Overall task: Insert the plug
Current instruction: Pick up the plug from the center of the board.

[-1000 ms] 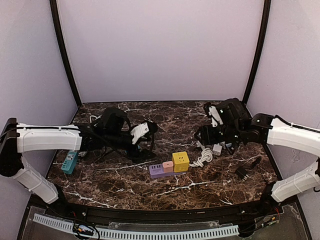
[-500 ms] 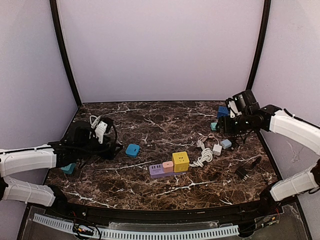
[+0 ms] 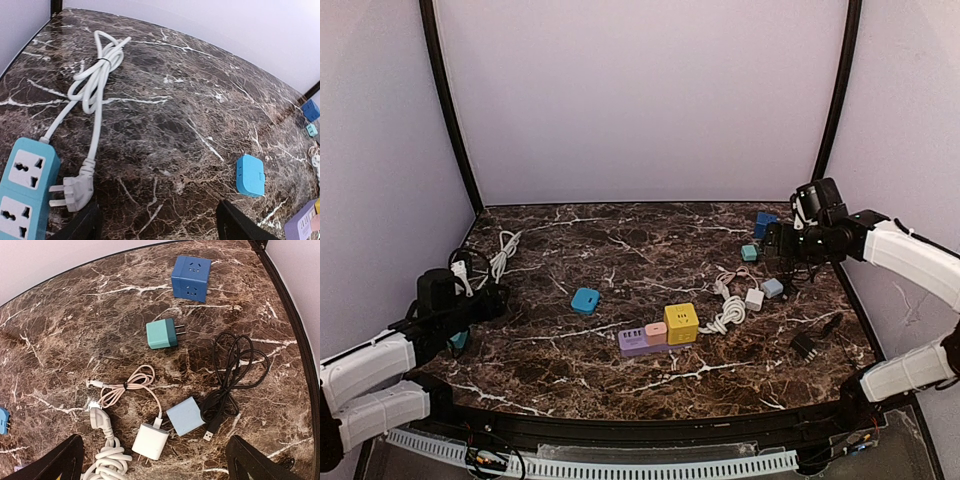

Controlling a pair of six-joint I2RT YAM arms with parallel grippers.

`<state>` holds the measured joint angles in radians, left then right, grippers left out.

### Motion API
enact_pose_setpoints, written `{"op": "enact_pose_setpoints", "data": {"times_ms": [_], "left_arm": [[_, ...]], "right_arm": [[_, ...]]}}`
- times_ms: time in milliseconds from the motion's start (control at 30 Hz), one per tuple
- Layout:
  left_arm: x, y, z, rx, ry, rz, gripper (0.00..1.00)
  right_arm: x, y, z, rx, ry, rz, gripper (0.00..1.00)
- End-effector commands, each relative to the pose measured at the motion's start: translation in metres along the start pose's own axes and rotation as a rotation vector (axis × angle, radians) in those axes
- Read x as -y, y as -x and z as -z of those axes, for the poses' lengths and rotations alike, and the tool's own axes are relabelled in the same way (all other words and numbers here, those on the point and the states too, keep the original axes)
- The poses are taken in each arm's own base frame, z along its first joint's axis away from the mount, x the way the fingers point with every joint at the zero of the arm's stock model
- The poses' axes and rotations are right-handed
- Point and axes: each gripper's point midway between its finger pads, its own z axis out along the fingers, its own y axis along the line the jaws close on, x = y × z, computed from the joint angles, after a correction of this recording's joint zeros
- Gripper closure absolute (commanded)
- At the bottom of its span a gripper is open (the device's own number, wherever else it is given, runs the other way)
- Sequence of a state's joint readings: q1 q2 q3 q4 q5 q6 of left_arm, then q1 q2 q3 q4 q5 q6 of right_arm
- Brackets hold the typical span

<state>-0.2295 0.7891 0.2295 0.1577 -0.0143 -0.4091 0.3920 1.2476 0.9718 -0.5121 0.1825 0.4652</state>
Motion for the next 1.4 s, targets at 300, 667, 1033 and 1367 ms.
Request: {"op": "enact_pose_setpoints", "data": {"times_ms": [300, 667, 1033, 1367], "left_arm": [[-0.018, 0.007, 0.007, 0.095, 0.023, 0.125, 0.24], [-0.016, 0.003, 0.004, 0.088, 0.007, 0.145, 0.26], [-0.013, -0.003, 0.002, 0.062, -0.013, 0.150, 0.26], [-0.013, -0.002, 0.002, 0.066, -0.015, 0.146, 0.26]], "right_arm": [[-0.013, -0.050, -0.037, -0.286, 0.111, -0.242, 0.15], [0.018, -0.060, -0.040, -0.283, -0.067, -0.233, 0.24], [0.050, -0.050, -0.013, -0.384, -0.281, 0.006, 0.14], [0.034, -0.051, -0.015, -0.430, -0.200, 0.030, 0.11]]}}
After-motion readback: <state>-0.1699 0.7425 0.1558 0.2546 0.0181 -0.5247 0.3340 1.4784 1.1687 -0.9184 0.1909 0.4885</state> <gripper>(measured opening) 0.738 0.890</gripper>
